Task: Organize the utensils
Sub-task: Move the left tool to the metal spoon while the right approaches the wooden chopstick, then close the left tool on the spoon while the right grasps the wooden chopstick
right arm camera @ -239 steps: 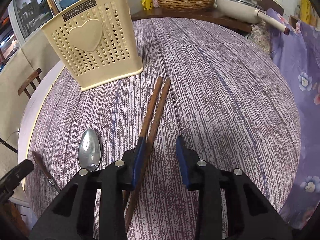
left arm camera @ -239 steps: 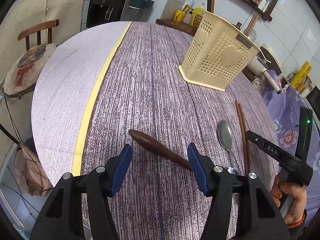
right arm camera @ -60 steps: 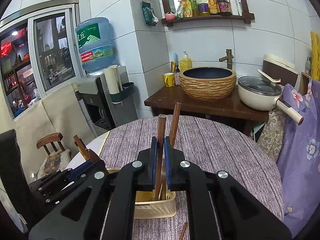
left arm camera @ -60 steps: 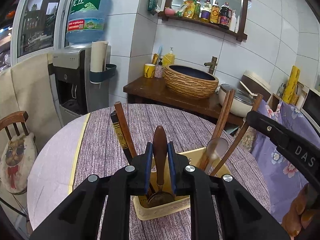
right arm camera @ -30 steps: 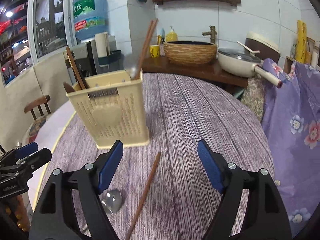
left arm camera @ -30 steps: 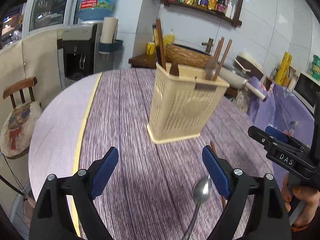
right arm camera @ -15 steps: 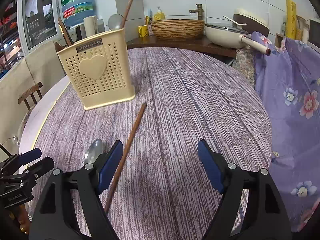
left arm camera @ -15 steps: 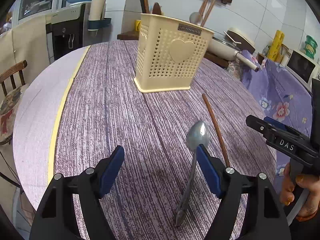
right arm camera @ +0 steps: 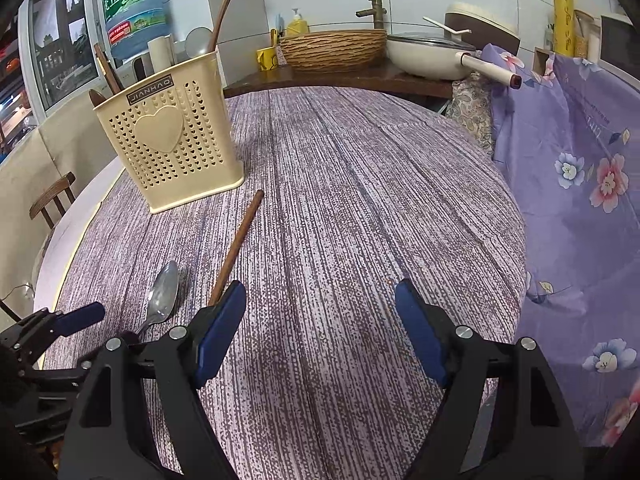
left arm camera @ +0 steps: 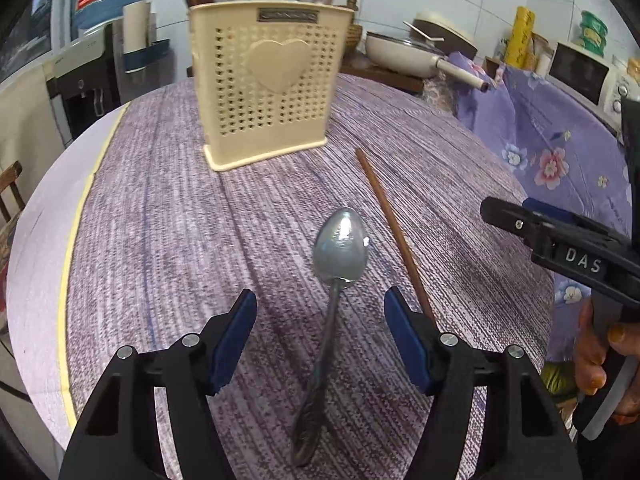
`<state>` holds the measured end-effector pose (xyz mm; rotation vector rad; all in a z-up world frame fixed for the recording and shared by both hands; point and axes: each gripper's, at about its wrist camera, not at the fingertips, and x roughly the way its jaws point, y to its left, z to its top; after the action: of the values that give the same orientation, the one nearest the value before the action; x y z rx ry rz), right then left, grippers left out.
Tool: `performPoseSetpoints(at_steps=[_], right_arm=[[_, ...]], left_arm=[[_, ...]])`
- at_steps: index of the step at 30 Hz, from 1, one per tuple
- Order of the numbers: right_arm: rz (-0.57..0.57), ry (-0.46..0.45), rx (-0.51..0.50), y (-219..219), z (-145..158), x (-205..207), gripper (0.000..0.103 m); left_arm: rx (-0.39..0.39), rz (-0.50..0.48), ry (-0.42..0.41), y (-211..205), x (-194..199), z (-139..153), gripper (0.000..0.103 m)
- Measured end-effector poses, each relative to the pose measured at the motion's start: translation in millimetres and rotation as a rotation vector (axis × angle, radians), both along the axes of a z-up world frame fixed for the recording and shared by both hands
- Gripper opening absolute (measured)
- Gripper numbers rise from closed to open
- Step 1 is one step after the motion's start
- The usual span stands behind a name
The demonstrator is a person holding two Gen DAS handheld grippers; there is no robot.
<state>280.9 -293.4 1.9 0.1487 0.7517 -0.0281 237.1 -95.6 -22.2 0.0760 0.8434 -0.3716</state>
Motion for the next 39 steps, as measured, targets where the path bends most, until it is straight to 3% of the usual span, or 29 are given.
performPoseSetpoints(at_steps=[4,14,18,28,33,39], right_arm=[[-0.003,0.000,0.008,0,2,-1,0.077],[-0.004,0.010,0.003,-2,0,2,0.077],[0.002,0.017,-0.006,1,0,4,0.077],[0.092,0.084,0.040,22,-4,39,0.077],[0.146,0.117,-0.014,54,-7,64,0.070],[0.129,0.166,-0.070,72,-13,94,0.056]], left_arm=[[0.017,-0.006,0.040,-10,12,-8,0.060],[0.034,0.016,0.047,-24,31,-6,0.050],[0.043,0.045,0.041,-26,35,-6,0.038],[-0.022,0.178,0.076,18,49,-3,0.038],[-0.030,0.254,0.075,41,56,-2,0.038],[-0.025,0.275,0.069,48,57,-2,0.038]])
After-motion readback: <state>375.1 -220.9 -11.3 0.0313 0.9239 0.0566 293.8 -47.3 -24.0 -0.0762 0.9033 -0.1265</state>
